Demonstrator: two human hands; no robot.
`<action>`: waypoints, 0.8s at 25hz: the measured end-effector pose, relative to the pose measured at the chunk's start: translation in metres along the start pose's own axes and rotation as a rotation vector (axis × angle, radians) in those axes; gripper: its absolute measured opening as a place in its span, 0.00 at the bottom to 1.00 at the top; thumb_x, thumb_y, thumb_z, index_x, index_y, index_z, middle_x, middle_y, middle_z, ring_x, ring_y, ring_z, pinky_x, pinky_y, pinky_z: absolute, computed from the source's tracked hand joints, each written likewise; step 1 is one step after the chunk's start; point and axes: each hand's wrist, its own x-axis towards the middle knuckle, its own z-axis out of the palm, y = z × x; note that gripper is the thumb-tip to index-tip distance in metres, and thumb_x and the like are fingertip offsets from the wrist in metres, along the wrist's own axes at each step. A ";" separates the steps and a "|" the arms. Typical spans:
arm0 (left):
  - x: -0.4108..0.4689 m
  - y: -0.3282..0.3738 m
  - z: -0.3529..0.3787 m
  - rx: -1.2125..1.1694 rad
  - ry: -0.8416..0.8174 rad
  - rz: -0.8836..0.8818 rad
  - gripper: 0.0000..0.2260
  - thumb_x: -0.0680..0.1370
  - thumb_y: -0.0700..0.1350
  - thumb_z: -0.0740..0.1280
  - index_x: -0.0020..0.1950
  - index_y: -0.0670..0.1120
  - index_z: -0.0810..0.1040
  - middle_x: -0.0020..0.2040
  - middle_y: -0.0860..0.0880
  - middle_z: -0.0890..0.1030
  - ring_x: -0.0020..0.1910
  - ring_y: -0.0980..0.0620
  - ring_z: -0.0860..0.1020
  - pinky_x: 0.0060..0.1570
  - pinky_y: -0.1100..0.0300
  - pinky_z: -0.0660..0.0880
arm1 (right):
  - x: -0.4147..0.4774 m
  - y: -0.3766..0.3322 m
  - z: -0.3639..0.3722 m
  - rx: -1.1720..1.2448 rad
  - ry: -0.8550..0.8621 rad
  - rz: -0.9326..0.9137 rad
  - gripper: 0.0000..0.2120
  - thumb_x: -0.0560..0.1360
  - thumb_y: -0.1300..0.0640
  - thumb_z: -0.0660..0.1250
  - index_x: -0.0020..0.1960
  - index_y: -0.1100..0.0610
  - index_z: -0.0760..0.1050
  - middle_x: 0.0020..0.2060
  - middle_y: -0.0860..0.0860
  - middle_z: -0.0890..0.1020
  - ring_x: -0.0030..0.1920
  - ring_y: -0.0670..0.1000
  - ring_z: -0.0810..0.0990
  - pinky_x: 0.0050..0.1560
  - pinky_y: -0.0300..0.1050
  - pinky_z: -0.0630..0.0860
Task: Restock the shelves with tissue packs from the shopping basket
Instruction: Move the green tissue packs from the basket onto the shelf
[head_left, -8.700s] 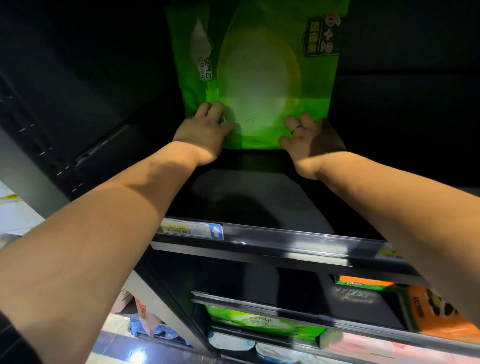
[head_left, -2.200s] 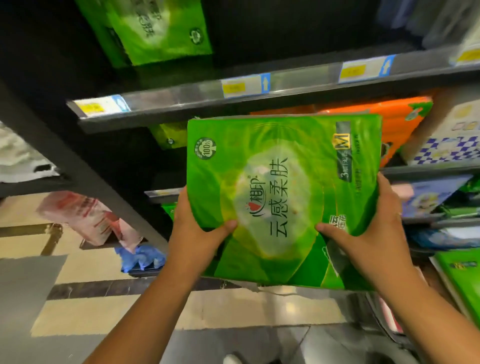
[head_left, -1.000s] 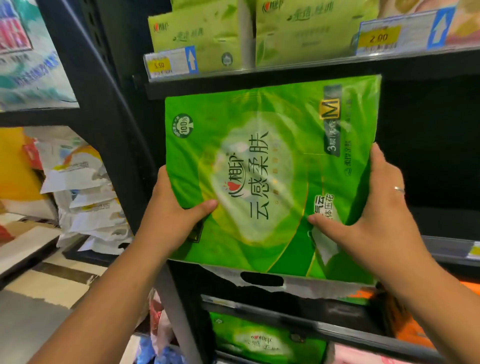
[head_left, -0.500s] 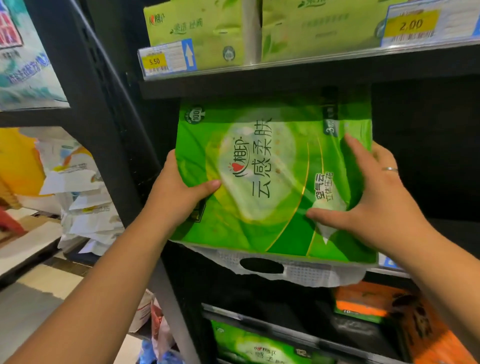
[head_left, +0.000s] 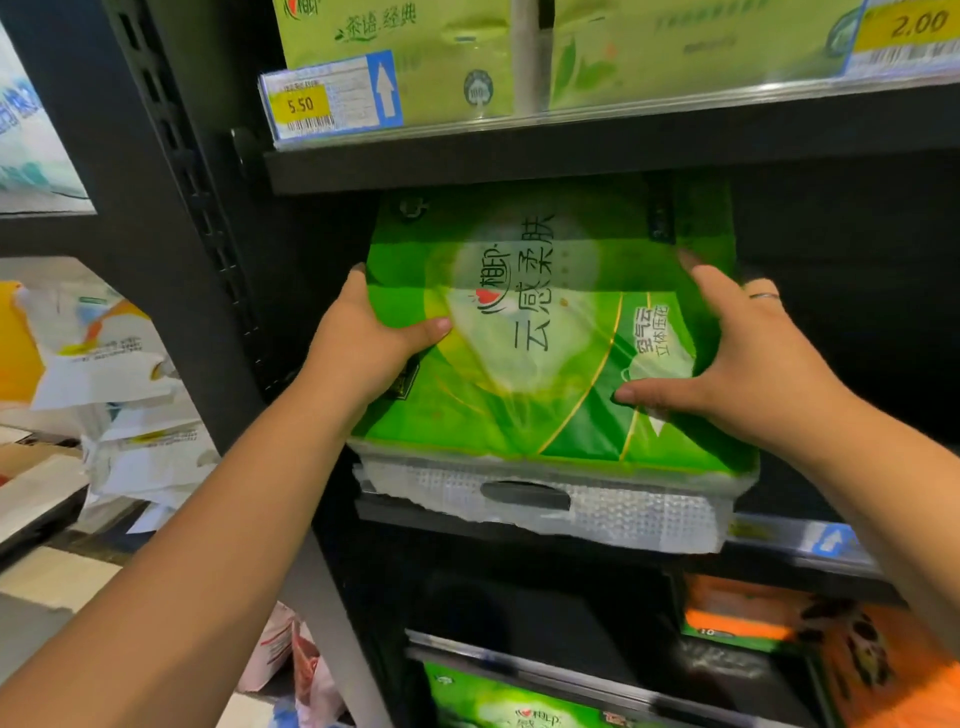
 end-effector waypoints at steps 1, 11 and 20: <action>0.004 -0.001 0.003 0.010 0.016 0.021 0.32 0.66 0.49 0.79 0.65 0.51 0.69 0.55 0.53 0.80 0.55 0.52 0.79 0.58 0.48 0.76 | 0.004 0.000 0.004 -0.003 0.008 -0.006 0.62 0.46 0.28 0.71 0.76 0.37 0.49 0.65 0.58 0.64 0.66 0.60 0.68 0.62 0.57 0.72; 0.010 -0.048 0.033 0.093 0.042 0.034 0.46 0.70 0.48 0.77 0.77 0.45 0.51 0.70 0.45 0.68 0.67 0.49 0.69 0.62 0.59 0.67 | 0.027 0.024 0.054 -0.105 -0.040 0.001 0.61 0.54 0.33 0.74 0.78 0.42 0.44 0.64 0.67 0.69 0.62 0.66 0.72 0.59 0.58 0.75; 0.031 -0.058 0.050 0.164 0.042 -0.005 0.48 0.72 0.45 0.75 0.78 0.45 0.43 0.73 0.39 0.60 0.71 0.41 0.64 0.66 0.58 0.61 | 0.062 0.034 0.083 -0.340 -0.054 -0.013 0.55 0.63 0.32 0.70 0.70 0.36 0.29 0.60 0.71 0.75 0.54 0.66 0.80 0.50 0.57 0.78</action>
